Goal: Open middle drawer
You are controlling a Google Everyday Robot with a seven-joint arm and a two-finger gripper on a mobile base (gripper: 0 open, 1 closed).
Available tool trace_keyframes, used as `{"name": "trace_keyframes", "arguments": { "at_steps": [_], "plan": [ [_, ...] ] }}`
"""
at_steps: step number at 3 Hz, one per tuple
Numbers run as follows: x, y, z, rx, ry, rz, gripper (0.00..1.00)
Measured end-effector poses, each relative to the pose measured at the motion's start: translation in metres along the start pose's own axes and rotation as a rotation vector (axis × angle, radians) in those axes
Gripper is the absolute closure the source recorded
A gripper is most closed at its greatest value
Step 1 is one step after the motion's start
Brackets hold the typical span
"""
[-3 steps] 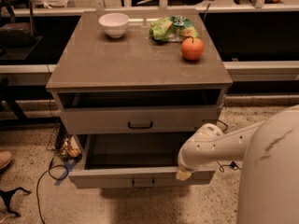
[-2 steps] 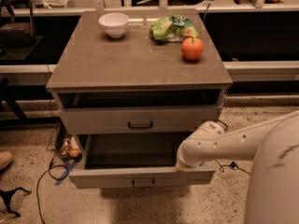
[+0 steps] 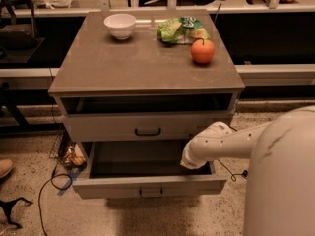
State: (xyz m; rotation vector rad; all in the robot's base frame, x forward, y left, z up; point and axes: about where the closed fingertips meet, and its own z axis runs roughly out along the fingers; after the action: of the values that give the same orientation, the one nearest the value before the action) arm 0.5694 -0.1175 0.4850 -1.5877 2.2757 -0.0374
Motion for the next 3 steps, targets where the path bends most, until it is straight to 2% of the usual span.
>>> {"name": "trace_keyframes", "arguments": {
  "at_steps": [1, 2, 3],
  "plan": [
    [0.001, -0.014, 0.021, 0.000, 0.014, 0.060, 1.00],
    [0.008, -0.017, 0.040, -0.005, 0.037, 0.098, 1.00],
    [0.018, -0.009, 0.054, -0.019, 0.051, 0.128, 1.00]
  ]
}}
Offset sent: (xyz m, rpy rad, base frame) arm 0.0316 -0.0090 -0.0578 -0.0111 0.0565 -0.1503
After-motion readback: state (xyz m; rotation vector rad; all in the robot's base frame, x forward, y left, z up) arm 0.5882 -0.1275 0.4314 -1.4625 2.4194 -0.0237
